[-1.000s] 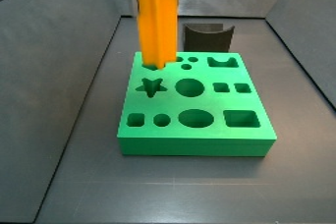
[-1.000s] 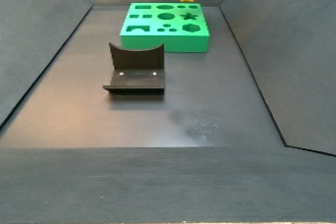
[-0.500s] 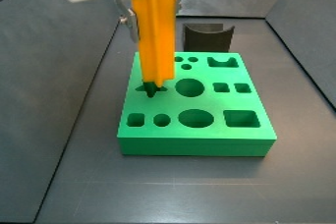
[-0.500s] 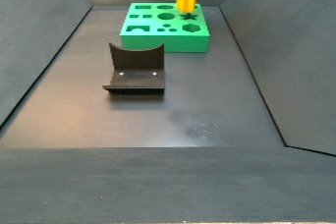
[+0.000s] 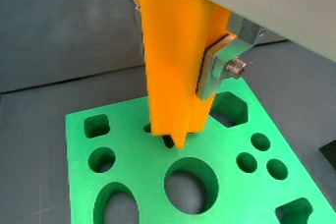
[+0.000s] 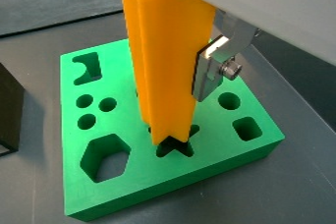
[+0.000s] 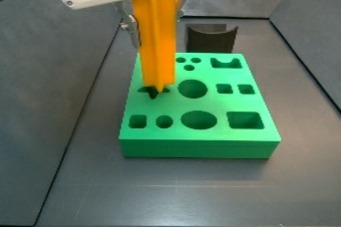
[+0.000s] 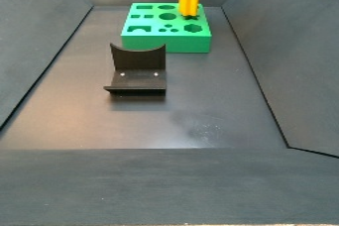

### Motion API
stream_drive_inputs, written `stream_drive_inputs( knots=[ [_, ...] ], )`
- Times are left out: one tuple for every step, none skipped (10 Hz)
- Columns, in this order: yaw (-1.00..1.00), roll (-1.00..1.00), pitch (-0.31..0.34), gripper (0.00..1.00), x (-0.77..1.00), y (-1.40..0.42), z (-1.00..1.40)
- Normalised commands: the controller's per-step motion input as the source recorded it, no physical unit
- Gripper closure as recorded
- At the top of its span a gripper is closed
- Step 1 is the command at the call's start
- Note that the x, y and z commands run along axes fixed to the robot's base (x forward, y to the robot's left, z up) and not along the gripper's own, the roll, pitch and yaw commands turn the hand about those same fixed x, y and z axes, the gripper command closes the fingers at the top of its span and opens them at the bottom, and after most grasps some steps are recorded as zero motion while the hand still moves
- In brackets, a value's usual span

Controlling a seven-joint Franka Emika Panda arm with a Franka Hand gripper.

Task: Pick up the star object. Move up. Move to above the board. Insert the star object.
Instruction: Insert the star object.

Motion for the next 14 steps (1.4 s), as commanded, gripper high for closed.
stream_drive_inputs(
  knots=[
    [-0.01,-0.02,-0.013,1.0,0.01,0.0,-0.04],
    [-0.04,-0.01,-0.017,1.0,0.0,0.0,-0.09],
    [-0.13,0.0,0.0,1.0,0.0,0.0,-0.17],
    [-0.16,0.0,-0.003,1.0,-0.01,0.0,-0.18],
    [-0.11,0.0,0.0,1.0,0.0,0.0,-0.07],
    [0.0,-0.03,-0.009,1.0,0.0,0.0,-0.03],
    [-0.02,-0.03,0.0,1.0,0.0,0.0,-0.01],
    [-0.09,-0.04,0.0,1.0,0.0,0.0,0.0],
    [-0.17,-0.02,0.0,1.0,-0.03,-0.01,0.0],
    [-0.15,-0.01,0.0,1.0,0.0,-0.01,-0.03],
    [-0.17,-0.01,0.0,1.0,0.0,-0.01,-0.05],
    [-0.17,-0.01,-0.003,1.0,0.0,-0.02,-0.06],
    [-0.21,-0.08,-0.027,1.0,-0.04,-0.03,-0.15],
    [-0.19,-0.05,-0.011,1.0,-0.03,-0.02,-0.1]
  ],
)
